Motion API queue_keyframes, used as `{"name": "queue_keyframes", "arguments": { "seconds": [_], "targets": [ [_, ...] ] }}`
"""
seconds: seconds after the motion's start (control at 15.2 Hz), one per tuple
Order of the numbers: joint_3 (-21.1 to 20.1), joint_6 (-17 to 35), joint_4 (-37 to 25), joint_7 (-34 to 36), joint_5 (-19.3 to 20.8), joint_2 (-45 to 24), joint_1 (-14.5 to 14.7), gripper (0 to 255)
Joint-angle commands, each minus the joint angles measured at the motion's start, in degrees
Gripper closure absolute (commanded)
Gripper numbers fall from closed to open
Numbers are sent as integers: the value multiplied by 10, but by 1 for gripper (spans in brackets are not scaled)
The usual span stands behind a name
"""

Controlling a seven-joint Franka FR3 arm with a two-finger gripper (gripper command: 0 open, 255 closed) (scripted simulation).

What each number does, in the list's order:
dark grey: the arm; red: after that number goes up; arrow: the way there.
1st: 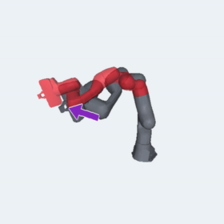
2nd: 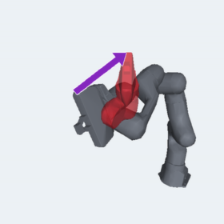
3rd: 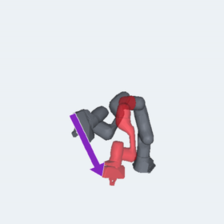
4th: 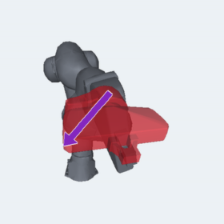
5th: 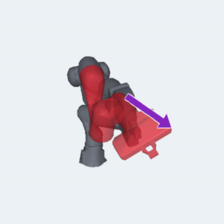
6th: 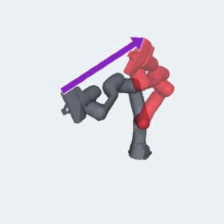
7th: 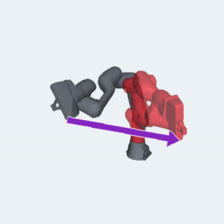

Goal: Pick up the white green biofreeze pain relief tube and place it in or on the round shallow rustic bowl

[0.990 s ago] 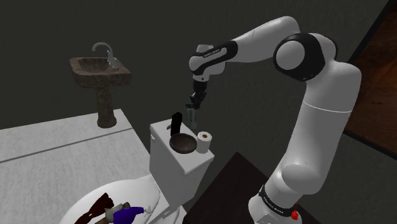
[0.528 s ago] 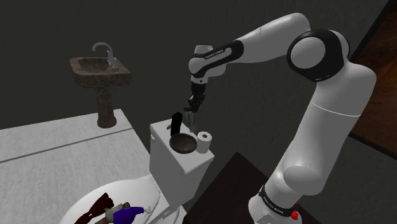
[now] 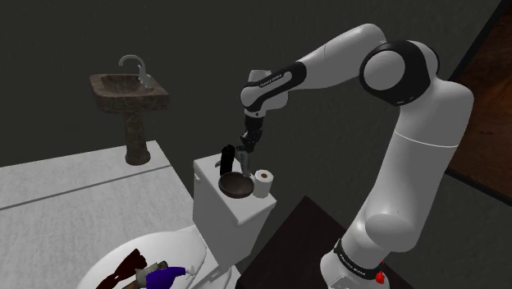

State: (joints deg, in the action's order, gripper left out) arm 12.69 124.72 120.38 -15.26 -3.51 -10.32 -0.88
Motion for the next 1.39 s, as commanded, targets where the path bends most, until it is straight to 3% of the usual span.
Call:
{"name": "queue_keyframes", "arguments": {
  "seconds": [0.0,0.86,1.32],
  "targets": [
    [-1,15,7,-1,-3,-8,0,255],
    [-9,101,27,-17,-25,-76,-5,255],
    [-9,101,27,-17,-25,-76,-5,255]
  ]
}}
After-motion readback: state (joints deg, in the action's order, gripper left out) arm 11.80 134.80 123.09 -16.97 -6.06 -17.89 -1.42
